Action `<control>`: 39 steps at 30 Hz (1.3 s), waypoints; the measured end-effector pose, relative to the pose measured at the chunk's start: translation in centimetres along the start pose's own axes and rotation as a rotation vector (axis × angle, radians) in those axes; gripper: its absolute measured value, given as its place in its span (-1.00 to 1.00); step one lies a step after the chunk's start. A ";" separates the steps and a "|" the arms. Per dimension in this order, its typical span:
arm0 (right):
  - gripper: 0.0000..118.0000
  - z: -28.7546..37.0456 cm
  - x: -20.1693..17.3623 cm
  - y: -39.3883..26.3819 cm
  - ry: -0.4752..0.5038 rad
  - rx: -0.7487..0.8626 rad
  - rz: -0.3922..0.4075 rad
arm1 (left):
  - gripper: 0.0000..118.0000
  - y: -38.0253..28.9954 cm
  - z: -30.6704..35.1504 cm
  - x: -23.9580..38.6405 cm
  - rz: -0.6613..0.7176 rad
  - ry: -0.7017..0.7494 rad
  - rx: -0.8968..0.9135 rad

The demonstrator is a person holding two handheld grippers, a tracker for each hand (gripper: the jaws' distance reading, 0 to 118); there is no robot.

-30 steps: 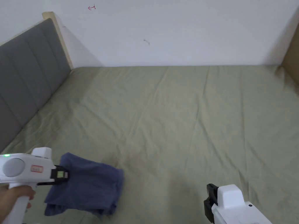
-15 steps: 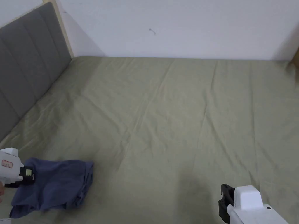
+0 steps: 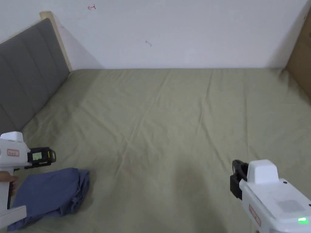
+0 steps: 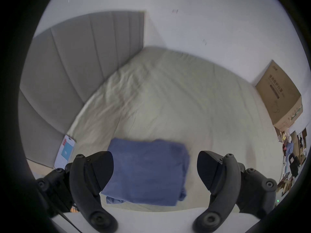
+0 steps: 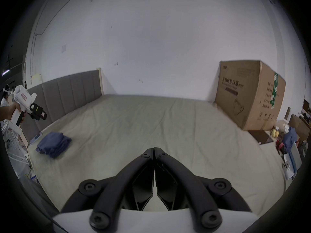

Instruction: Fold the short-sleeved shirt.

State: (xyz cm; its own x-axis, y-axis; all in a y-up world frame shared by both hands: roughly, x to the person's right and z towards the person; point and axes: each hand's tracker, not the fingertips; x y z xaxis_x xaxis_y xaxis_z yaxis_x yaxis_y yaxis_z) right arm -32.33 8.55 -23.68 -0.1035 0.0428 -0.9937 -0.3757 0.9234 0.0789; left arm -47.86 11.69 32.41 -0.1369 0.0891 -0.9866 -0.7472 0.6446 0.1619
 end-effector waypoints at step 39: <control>-1.00 14.3 5.7 10.2 -0.171 0.401 -0.014 | -1.00 -10.6 18.8 26.9 -0.240 -0.112 0.916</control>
State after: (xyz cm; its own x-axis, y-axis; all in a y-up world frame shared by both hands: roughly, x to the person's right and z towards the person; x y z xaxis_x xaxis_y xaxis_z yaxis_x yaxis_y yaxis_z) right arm -23.61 23.69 -29.70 0.0659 0.0604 -0.9960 0.0153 0.9980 0.0615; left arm -31.36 21.56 3.73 0.0526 -0.0817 -0.9953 0.0588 0.9952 -0.0786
